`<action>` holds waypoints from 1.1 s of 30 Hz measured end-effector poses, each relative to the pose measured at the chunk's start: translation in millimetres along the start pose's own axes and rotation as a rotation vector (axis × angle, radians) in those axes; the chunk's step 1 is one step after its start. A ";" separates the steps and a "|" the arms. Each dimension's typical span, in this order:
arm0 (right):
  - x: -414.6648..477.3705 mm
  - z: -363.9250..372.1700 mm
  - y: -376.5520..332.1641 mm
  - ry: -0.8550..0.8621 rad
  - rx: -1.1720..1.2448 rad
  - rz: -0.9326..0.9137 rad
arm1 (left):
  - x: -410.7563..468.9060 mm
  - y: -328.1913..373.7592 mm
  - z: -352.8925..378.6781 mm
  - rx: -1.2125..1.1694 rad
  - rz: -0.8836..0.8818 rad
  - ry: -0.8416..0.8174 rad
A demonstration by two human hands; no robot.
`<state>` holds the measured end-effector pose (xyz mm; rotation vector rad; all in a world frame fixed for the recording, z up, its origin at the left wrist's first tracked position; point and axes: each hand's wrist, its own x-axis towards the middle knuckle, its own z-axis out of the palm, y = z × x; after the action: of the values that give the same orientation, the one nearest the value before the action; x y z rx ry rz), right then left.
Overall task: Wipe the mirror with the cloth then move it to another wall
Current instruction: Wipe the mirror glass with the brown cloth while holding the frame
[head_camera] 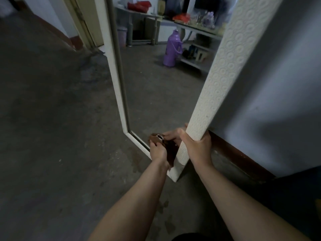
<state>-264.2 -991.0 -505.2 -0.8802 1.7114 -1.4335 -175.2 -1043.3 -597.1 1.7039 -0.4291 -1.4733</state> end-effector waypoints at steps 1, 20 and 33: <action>-0.5 -1.4 -0.8 -0.026 0.009 0.004 | -6.1 7.5 1.2 0.012 0.011 -0.009; -29.6 -48.5 -80.9 -0.346 0.008 0.306 | -125.8 153.2 -1.5 -0.307 0.014 -0.107; -72.7 -80.1 -274.7 -0.404 -0.172 0.523 | -279.3 308.8 -39.0 -0.457 -0.171 -0.431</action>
<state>-282.8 -929.4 -217.1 -0.6817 1.6059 -0.7165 -132.8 -1016.4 -181.9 1.0835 -0.1484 -1.9008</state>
